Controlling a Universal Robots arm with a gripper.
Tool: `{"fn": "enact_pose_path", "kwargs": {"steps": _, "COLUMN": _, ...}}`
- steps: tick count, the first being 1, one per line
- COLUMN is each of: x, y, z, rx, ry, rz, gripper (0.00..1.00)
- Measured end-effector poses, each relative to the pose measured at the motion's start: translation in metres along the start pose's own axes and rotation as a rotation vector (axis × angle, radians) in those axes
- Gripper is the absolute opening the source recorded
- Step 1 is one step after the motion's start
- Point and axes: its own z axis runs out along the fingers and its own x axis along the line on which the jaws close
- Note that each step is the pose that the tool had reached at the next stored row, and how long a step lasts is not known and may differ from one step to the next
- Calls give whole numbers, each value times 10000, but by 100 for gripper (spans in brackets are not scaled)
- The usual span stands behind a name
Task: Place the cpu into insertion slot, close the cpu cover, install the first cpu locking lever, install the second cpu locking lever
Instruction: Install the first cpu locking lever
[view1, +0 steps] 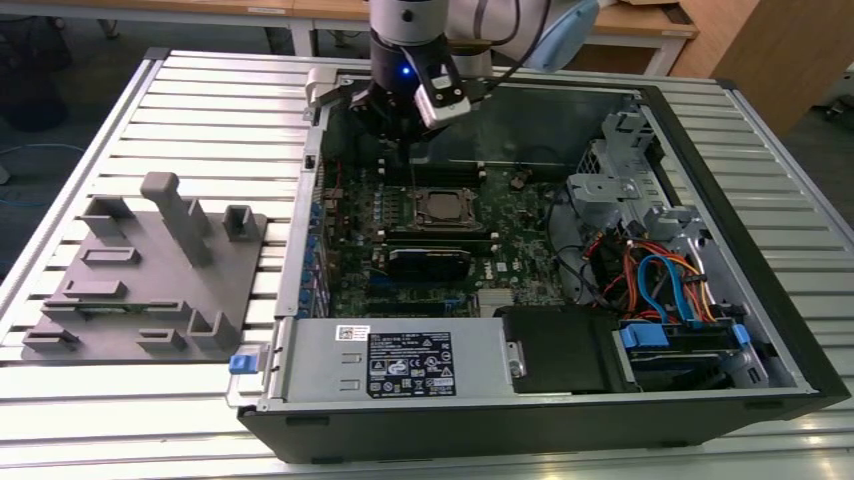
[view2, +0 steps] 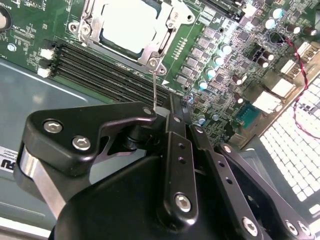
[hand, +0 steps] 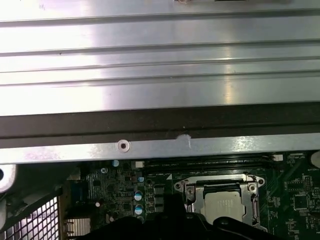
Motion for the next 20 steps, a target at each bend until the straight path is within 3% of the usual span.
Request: {"fn": "enact_pose_path", "kwargs": {"steps": 20, "x": -113, "y": 7, "z": 4, "rx": 0, "ry": 3, "rz": -1, "gripper": 11}}
